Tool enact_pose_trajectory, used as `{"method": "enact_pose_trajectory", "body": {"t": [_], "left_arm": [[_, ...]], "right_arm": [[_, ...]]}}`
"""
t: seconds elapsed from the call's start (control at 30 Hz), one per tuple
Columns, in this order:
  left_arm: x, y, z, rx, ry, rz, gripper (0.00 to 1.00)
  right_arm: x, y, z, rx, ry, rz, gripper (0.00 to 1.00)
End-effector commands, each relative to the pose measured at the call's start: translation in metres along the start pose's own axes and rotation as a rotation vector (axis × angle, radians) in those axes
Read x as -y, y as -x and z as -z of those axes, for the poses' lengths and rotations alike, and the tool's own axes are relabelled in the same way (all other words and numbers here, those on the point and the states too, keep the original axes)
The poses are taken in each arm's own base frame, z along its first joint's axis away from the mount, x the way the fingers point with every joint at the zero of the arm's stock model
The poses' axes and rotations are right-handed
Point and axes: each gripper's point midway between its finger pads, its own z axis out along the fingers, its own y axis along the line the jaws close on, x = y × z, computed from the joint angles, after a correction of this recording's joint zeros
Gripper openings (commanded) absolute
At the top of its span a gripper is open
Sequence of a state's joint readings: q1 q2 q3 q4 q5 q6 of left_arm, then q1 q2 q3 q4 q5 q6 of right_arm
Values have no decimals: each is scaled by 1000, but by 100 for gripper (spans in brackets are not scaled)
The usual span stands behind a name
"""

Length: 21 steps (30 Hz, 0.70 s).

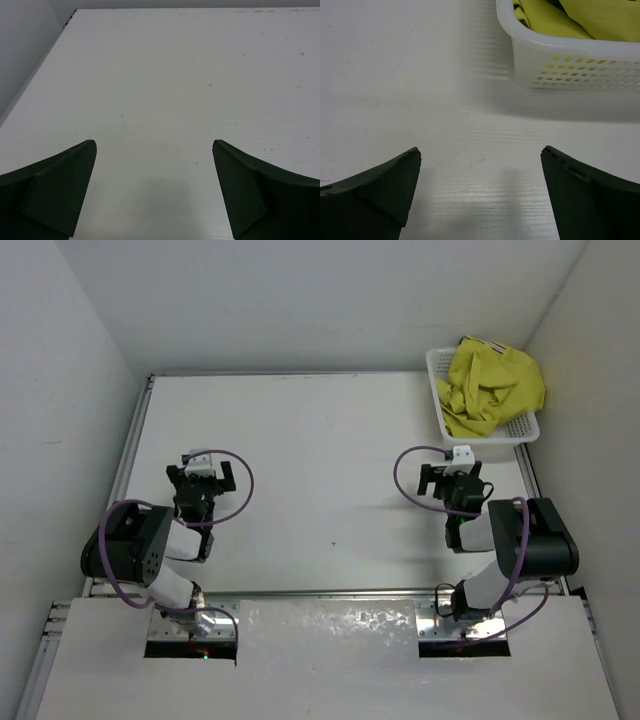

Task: Fold and stack the trousers
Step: Grab the trousers from the pile

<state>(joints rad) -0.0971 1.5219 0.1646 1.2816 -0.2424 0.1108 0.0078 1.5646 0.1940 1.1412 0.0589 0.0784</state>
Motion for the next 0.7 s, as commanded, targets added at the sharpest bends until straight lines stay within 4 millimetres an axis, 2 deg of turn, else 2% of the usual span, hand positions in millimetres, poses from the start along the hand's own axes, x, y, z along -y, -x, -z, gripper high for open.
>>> {"method": "enact_pose_trajectory", "body": {"t": [0.0,0.07,0.13,0.2,0.3,0.33,0.37,0.4,0.43,0.47,0.5,0.53,0.57,0.6,0.63,0.67], "left_arm": [[0,23,-6,76,2,25,100],[0,22,-7,74,-1,26,100],[0,22,-6,75,0,26,100],[-1,22,-7,74,2,26,100],[1,22,-9,70,-12,25,100],[-1,25,-10,80,-14,31,100],[2,36,-11,96,-35,24,100],[10,42,-17,64,-76,7,100],[22,6,-17,-163,-155,-64,100],[56,69,-45,-66,-361,-184,100],[68,80,-52,-95,-437,-214,100],[75,110,-63,-121,-477,-221,100],[77,114,-68,-138,-481,-235,100],[75,121,-72,-141,-470,-261,100],[74,129,-75,-148,-451,-333,100],[75,131,-74,-168,-454,-368,100]], "right_arm": [[-1,17,-10,46,14,6,99],[-2,25,-6,66,24,17,99],[1,44,-3,110,8,-6,99],[0,78,2,176,17,-52,99],[-9,125,-9,122,82,-54,99],[-6,152,-17,47,76,-57,99],[-3,154,-24,-30,62,-67,99],[10,165,-31,-76,30,-78,99],[23,200,-34,-121,13,-87,82],[25,180,-53,-234,14,-92,67],[32,188,-60,-269,0,-109,54],[44,213,-66,-278,-25,-132,39],[48,192,-85,-349,-47,-184,25],[55,210,-95,-322,-61,-209,26],[72,203,-102,-345,-131,-260,36],[87,192,-120,-376,-182,-306,68]]}}
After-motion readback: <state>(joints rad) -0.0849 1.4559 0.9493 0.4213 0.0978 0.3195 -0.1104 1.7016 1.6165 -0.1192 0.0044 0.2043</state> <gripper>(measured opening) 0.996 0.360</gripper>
